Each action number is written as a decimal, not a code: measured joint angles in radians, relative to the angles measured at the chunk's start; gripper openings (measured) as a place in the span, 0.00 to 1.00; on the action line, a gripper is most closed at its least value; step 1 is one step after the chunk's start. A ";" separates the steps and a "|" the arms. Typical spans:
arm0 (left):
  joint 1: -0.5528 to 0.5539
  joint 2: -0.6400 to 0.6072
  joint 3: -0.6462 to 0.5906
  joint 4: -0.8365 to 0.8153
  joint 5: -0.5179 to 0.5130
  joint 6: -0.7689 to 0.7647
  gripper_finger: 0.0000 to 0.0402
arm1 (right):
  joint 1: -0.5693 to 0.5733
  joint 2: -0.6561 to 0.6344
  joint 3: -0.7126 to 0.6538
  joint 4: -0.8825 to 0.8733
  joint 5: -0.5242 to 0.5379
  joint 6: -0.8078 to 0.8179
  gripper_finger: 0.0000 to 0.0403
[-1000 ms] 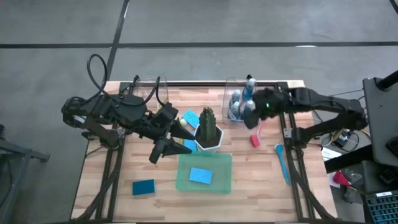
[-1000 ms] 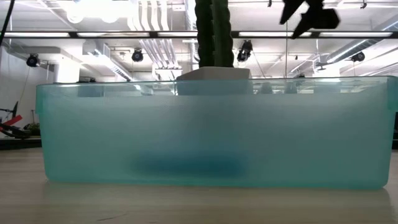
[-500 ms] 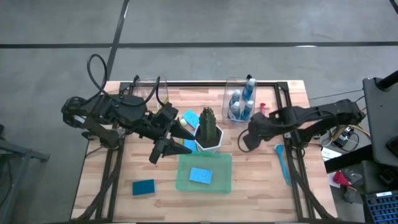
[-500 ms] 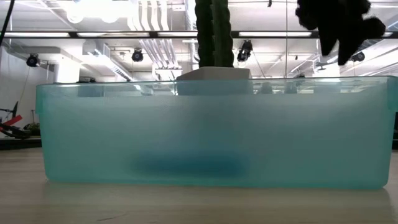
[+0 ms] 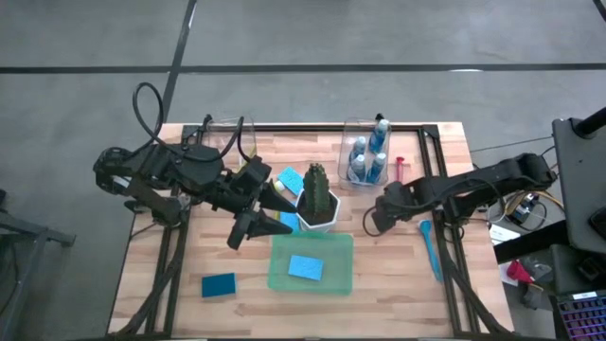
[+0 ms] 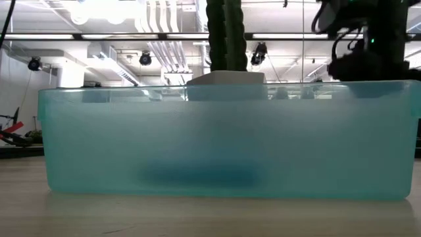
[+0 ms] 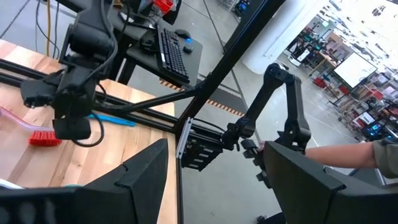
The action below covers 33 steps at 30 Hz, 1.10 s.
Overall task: Pick & Place Kitchen Sink Supplies
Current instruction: Put the pink dish brush into the left transparent bin
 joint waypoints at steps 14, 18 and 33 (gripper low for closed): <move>0.002 0.000 0.000 0.004 -0.013 -0.024 0.64 | -0.155 0.005 -0.190 0.221 -0.001 -0.099 0.78; 0.002 0.000 0.000 0.008 -0.013 -0.027 0.64 | -0.179 0.008 -0.224 0.289 -0.032 -0.115 0.74; 0.002 0.000 0.000 0.008 -0.013 -0.025 0.64 | -0.179 0.013 -0.237 0.315 -0.134 -0.116 0.44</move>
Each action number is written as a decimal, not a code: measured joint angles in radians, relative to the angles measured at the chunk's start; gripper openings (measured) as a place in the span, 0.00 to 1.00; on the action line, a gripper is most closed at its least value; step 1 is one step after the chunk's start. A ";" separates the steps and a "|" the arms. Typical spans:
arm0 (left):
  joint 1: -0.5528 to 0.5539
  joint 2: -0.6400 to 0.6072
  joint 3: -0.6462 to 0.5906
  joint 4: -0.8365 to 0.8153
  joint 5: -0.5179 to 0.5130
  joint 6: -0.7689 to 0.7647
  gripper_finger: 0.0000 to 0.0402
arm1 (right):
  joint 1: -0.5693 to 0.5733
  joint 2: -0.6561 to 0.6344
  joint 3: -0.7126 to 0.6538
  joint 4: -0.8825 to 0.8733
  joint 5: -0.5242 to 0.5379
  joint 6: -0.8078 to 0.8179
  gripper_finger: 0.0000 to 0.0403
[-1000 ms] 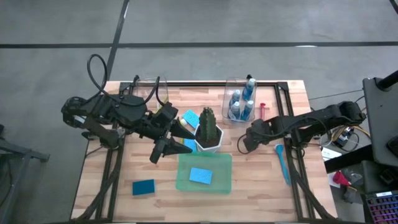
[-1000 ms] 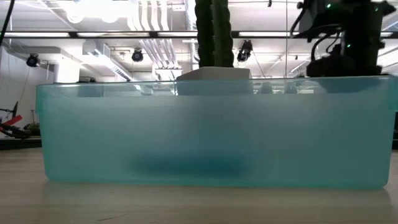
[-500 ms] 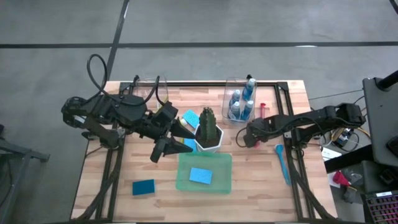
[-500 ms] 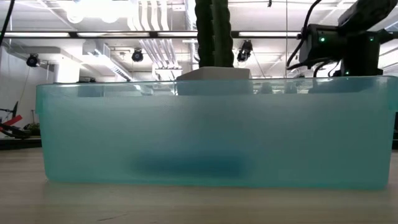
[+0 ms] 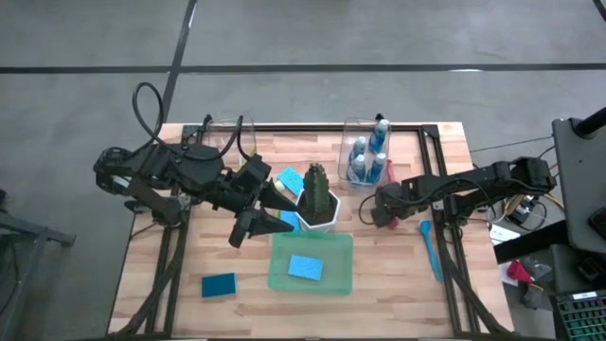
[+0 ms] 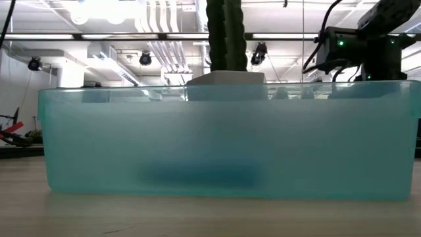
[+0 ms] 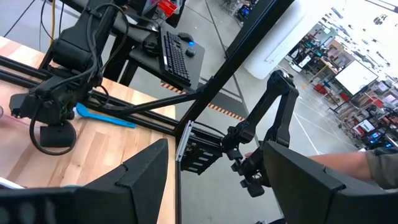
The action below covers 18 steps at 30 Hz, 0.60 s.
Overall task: Pick & Place Kitchen Sink Supplies
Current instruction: Put the pink dish brush into the left transparent bin
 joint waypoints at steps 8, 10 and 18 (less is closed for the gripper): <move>0.000 0.000 0.000 0.000 0.000 0.000 0.64 | 0.002 -0.003 0.050 -0.005 -0.282 -0.050 0.41; 0.000 0.000 0.000 0.000 0.000 0.001 0.64 | 0.003 -0.008 0.070 -0.011 -0.358 -0.064 0.41; 0.002 0.000 0.000 0.000 0.001 0.016 0.64 | 0.011 -0.041 0.190 -0.167 -0.393 -0.045 0.39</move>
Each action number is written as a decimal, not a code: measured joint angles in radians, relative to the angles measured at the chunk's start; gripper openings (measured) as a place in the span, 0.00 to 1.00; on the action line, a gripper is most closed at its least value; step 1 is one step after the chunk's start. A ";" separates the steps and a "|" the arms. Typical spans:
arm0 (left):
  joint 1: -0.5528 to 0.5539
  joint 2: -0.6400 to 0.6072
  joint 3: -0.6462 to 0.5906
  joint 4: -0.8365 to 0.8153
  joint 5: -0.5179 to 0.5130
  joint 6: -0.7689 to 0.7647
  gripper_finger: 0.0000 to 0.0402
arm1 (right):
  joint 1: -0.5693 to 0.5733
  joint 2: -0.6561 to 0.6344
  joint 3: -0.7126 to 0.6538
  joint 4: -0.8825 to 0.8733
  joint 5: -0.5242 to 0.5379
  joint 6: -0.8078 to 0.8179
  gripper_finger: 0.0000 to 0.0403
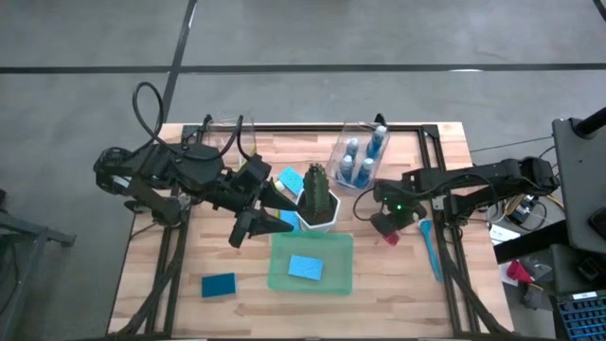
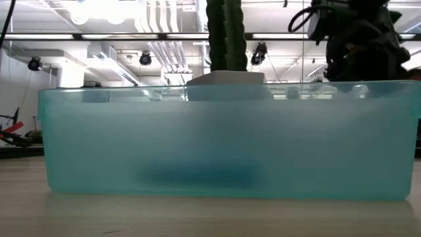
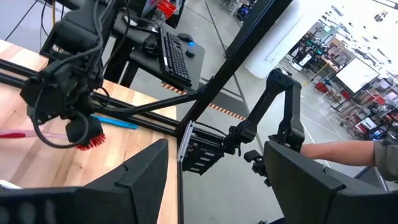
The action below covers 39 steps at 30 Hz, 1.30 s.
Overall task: Pick & Place Kitchen Sink Supplies
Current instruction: Put the pink dish brush into the left transparent bin
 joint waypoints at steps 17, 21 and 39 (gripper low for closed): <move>0.003 0.000 0.000 0.000 0.000 0.012 0.64 | -0.006 -0.167 0.075 -0.262 0.241 0.128 0.37; 0.005 0.000 0.000 0.000 -0.004 0.018 0.64 | -0.006 -0.244 0.139 -0.262 0.311 0.128 0.37; 0.032 0.000 0.000 0.133 -0.305 0.148 0.64 | 0.067 -0.236 0.640 0.410 0.508 -0.546 0.37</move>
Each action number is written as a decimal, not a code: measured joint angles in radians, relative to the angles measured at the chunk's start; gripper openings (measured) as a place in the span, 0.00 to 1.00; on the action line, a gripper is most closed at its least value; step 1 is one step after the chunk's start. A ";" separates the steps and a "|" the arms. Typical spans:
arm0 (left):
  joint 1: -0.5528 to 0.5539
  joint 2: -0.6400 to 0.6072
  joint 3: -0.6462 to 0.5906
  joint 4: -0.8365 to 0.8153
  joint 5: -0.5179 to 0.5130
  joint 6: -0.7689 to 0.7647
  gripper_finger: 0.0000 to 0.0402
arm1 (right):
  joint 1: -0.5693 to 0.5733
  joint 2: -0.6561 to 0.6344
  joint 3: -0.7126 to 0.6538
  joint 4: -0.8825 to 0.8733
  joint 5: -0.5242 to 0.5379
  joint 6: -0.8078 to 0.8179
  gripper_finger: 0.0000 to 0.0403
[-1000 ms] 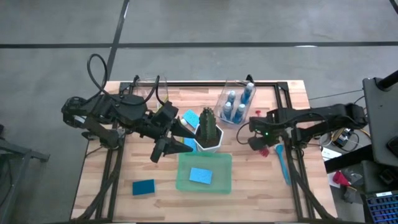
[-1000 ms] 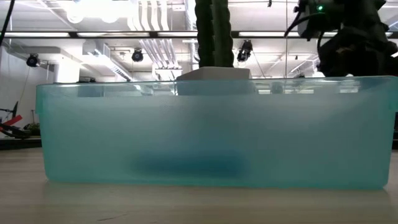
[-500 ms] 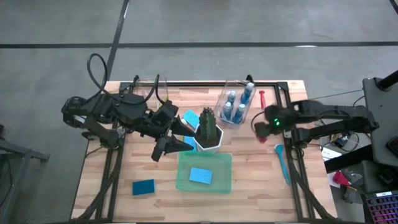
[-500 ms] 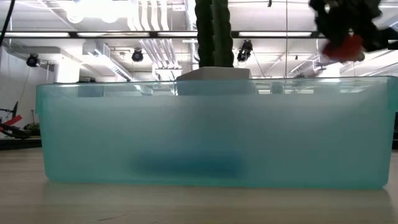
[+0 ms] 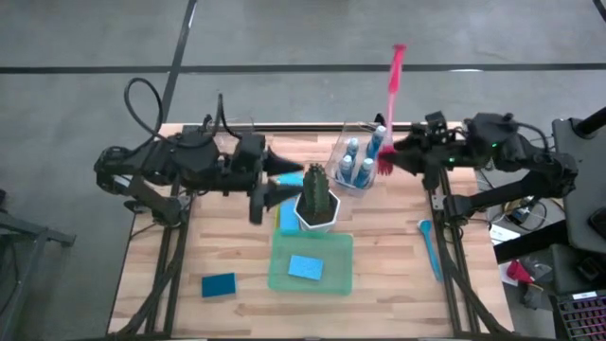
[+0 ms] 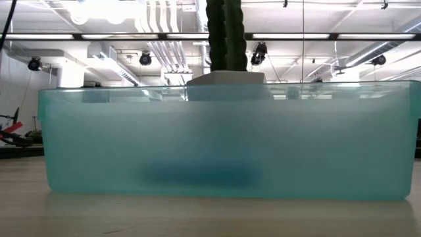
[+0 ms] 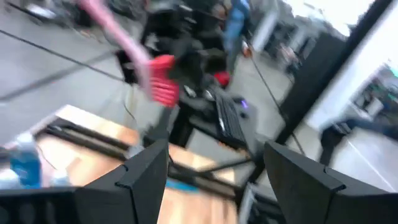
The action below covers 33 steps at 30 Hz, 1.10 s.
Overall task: Pick & Place Kitchen Sink Supplies
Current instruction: Put the pink dish brush into the left transparent bin
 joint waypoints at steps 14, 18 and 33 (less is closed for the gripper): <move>0.178 -0.002 0.002 0.200 0.005 -0.070 0.64 | 0.070 0.358 0.254 0.093 -0.033 -0.220 0.37; 0.210 0.000 0.002 0.198 0.005 -0.069 0.64 | 0.067 0.444 0.323 0.095 -0.064 -0.232 0.37; 0.222 -0.004 -0.013 0.171 0.021 -0.063 0.60 | 0.075 0.651 0.607 -0.010 -0.148 -0.301 0.37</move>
